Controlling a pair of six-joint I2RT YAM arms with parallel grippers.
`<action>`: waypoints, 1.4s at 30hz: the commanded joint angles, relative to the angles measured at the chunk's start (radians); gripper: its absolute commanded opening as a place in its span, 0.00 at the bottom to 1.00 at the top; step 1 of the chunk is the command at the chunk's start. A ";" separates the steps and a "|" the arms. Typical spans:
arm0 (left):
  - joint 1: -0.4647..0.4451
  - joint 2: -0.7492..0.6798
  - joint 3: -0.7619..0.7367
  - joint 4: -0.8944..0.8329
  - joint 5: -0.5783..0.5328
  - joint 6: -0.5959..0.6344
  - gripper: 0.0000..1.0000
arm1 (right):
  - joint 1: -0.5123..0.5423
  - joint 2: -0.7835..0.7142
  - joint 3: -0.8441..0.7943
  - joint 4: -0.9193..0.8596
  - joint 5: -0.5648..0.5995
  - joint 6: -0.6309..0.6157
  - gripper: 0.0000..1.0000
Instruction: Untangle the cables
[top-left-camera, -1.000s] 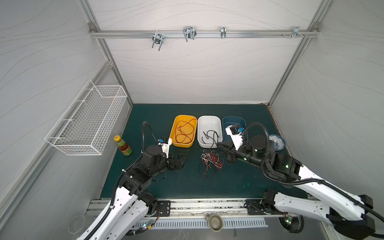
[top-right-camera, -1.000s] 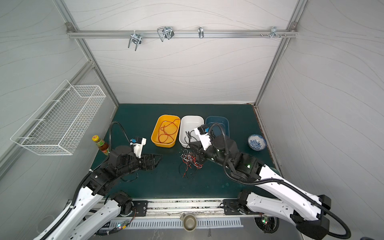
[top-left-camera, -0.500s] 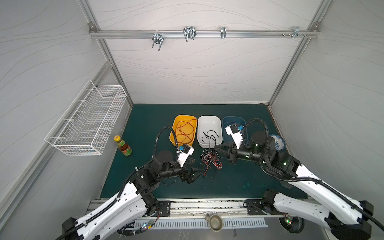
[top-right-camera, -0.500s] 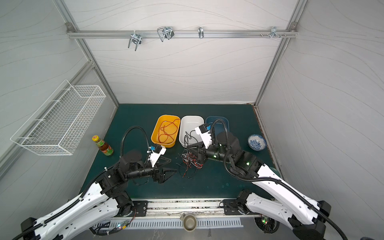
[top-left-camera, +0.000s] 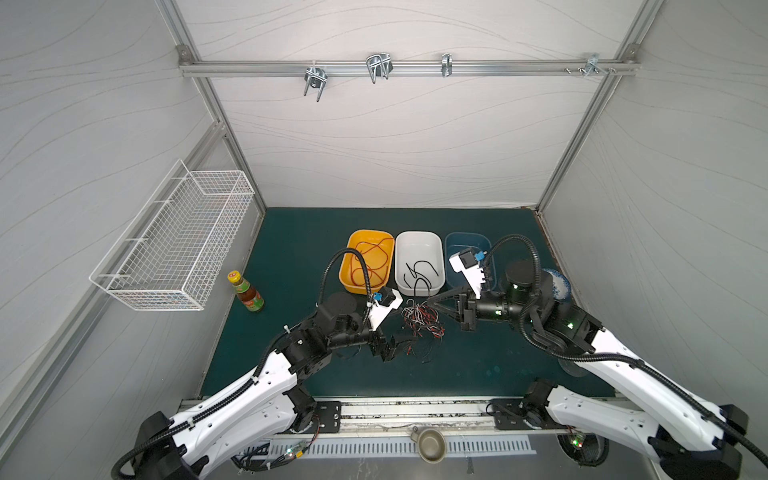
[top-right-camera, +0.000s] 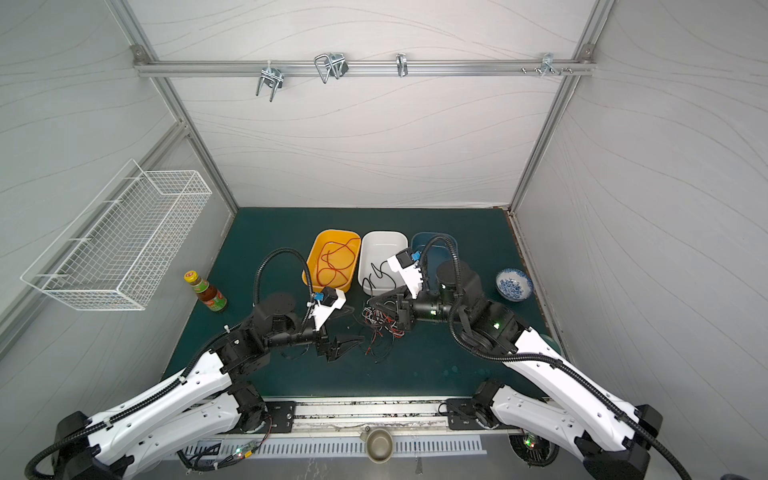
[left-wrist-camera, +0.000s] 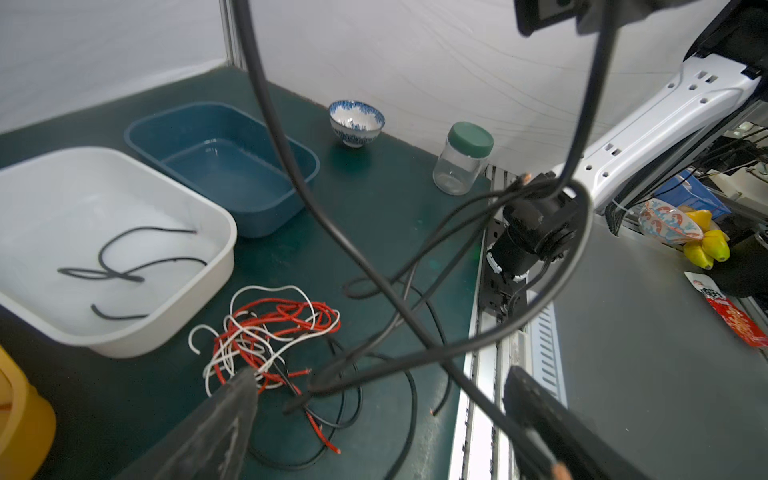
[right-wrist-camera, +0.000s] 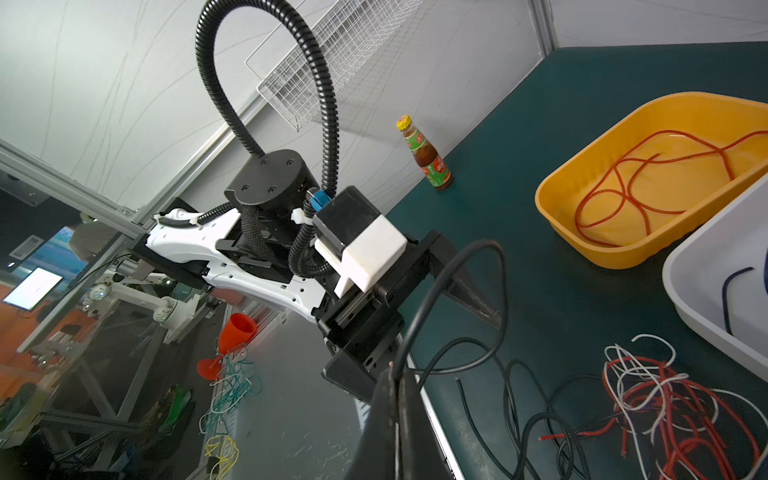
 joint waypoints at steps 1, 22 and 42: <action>-0.005 -0.016 -0.015 0.118 0.010 0.044 0.90 | -0.007 -0.003 0.000 0.044 -0.053 0.004 0.00; -0.005 -0.029 -0.036 0.142 0.045 0.030 0.32 | -0.024 -0.001 -0.040 0.117 -0.078 0.041 0.00; -0.005 -0.108 -0.020 0.050 -0.032 0.037 0.00 | -0.115 -0.111 -0.123 0.085 0.199 0.122 0.00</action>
